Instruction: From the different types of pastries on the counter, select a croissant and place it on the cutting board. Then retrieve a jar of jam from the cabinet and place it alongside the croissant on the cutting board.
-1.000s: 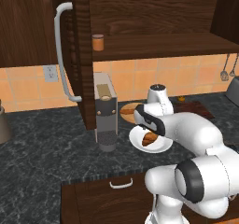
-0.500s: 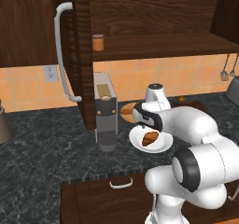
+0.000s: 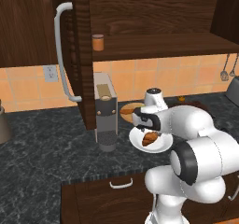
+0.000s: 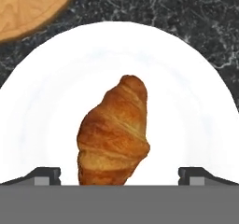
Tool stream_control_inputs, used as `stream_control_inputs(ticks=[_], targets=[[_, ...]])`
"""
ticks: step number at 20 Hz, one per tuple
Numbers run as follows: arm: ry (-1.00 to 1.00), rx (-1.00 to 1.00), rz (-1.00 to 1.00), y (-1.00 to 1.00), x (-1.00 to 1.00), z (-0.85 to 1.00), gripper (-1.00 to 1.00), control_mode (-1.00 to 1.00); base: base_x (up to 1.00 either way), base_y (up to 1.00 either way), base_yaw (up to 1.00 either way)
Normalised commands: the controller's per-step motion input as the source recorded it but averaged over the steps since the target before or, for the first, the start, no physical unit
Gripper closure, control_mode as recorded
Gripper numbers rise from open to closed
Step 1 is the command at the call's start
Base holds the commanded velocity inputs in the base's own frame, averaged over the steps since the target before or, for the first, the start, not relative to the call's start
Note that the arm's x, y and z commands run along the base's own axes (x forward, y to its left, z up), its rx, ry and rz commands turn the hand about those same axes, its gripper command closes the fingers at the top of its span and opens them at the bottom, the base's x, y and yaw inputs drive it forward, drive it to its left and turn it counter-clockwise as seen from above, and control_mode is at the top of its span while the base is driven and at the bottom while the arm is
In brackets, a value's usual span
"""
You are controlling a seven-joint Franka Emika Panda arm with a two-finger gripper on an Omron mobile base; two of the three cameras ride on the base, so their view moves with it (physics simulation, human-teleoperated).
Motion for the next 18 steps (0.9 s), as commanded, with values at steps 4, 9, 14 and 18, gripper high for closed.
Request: stream_control_inputs(ticks=[4, 9, 14, 18], targets=[[0.01, 0.0, -0.05, 0.0, 0.0, -0.25, -1.0, -1.0, 0.0, 0.0, 0.0], [0.02, 0.0, -0.05, 0.0, 0.0, -0.3, -1.0, -1.0, 0.0, 0.0, 0.0], [0.0, 0.0, -0.05, 0.0, 0.0, -0.25, -1.0, -1.0, 0.0, 0.0, 0.0], [0.0, 0.0, -0.05, 0.0, 0.01, -0.25, -1.0, -1.0, 0.0, 0.0, 0.0]])
